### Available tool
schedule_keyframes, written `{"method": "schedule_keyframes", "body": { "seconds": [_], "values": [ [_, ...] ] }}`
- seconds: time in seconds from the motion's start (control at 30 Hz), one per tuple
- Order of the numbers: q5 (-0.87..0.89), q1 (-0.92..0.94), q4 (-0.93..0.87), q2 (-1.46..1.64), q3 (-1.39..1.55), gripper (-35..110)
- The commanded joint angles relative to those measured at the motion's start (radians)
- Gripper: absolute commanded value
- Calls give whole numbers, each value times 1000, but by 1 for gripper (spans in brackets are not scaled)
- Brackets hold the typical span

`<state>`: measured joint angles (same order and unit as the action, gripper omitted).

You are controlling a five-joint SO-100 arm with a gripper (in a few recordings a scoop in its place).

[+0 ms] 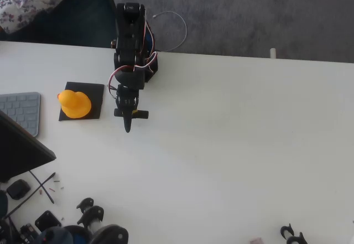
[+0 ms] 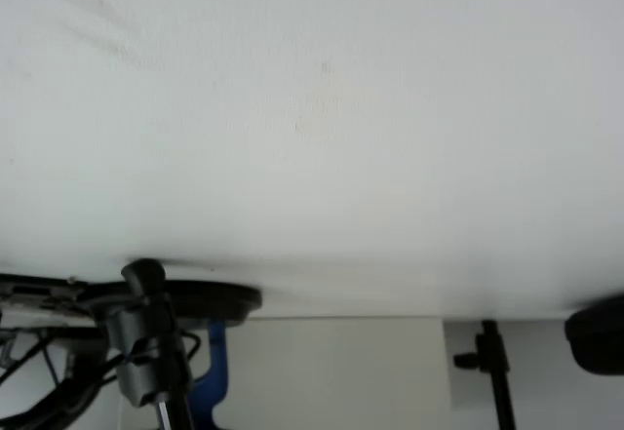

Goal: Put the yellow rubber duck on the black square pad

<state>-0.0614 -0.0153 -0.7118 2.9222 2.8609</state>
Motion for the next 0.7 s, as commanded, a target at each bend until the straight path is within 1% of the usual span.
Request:
{"method": "schedule_keyframes", "body": {
  "seconds": [0.0,0.13,0.67],
  "values": [
    [-3,-23,11,20,0,4],
    [-3,6,11,20,6,4],
    [-5,8,8,21,11,3]
  ]
}}
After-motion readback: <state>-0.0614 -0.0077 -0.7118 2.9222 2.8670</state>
